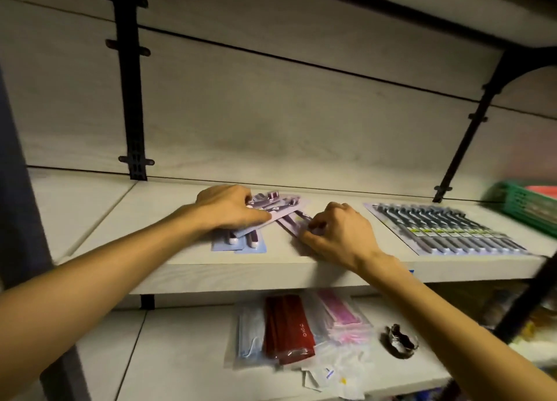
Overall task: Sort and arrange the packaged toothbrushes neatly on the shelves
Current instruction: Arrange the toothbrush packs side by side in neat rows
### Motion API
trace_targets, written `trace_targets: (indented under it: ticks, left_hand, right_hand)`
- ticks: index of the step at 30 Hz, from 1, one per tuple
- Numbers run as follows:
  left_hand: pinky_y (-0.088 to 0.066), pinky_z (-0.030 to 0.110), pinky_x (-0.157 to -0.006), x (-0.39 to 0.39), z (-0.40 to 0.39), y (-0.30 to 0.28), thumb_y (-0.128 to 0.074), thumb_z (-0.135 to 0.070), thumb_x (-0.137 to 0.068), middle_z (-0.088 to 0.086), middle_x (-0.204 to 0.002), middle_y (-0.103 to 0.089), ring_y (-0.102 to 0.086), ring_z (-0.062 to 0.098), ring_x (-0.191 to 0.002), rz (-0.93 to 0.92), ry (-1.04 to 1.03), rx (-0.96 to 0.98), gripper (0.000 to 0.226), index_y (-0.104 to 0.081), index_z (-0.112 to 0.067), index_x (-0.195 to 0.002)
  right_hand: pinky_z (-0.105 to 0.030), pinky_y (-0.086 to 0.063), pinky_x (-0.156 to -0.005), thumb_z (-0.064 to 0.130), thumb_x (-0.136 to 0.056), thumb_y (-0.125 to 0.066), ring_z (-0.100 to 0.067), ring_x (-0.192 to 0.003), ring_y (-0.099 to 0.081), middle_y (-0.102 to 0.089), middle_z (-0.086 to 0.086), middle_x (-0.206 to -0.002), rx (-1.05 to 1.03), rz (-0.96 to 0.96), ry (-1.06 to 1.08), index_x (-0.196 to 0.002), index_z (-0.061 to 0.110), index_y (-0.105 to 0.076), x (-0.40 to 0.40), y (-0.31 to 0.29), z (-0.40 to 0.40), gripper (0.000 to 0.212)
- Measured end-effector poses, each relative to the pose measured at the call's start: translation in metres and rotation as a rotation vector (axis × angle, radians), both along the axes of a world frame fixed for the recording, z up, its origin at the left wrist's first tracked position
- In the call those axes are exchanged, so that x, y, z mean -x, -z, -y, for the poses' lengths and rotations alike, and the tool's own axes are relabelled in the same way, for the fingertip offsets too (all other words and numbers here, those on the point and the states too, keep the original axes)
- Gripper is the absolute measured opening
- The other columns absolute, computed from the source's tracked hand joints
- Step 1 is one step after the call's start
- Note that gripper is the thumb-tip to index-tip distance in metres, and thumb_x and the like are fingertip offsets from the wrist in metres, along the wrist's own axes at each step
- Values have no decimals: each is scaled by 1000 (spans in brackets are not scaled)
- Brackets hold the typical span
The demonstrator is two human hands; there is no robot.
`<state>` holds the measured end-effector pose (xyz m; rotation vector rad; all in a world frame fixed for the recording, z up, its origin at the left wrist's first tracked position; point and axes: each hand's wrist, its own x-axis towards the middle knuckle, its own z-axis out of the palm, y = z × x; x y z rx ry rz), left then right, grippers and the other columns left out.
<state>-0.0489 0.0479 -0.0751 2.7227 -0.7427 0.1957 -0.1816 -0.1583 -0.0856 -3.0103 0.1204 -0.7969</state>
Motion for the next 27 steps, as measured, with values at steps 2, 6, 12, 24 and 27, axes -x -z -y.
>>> trace_targets:
  ticks: [2,6,12,24,27]
  left_hand:
    - [-48,29,-69,-4,9,-4,-50,-84,-63,-7,-91,-70,-62,16,-80,-15,-11,-40,70,-67,-28,-102]
    - [-50,30,-73,-13,25,-16,-43,-99,-54,-8,-86,-72,-64,17,-80,-39,-32,-68,85,-70,-29,-95]
    - [-50,39,-95,-26,56,-25,-42,-95,-68,-6,-134,-60,-59,20,-116,-32,90,-39,86,-57,-36,-129]
    - [-52,36,-89,-42,73,9,-55,-71,-65,-12,-117,-68,-62,19,-104,-4,-57,155,61,-62,-41,-118]
    - [-51,32,-88,-43,71,11,-57,-68,-63,-18,-116,-68,-63,13,-105,24,-65,252,61,-64,-41,-117]
  right_hand:
    - [-32,-49,-70,56,-84,-60,-24,-91,-61,-71,-1,-93,-65,-19,-14,-90,26,-78,-2,-5,16,35]
    - [-36,-53,-79,55,-83,-68,-16,-92,-64,-71,6,-100,-294,-10,-132,-89,25,-79,-7,-21,49,33]
    - [-27,-53,-88,26,-87,-74,-9,-93,-69,-77,6,-94,-699,-140,-366,-90,19,-80,-36,-34,101,10]
    - [-40,-50,-103,14,-88,-67,-20,-110,-67,-76,1,-107,-845,-326,-482,-94,22,-80,-77,-44,179,17]
    - [-33,-52,-99,23,-78,-74,-21,-109,-67,-76,-1,-107,-768,-502,-512,-98,23,-80,-80,-51,184,21]
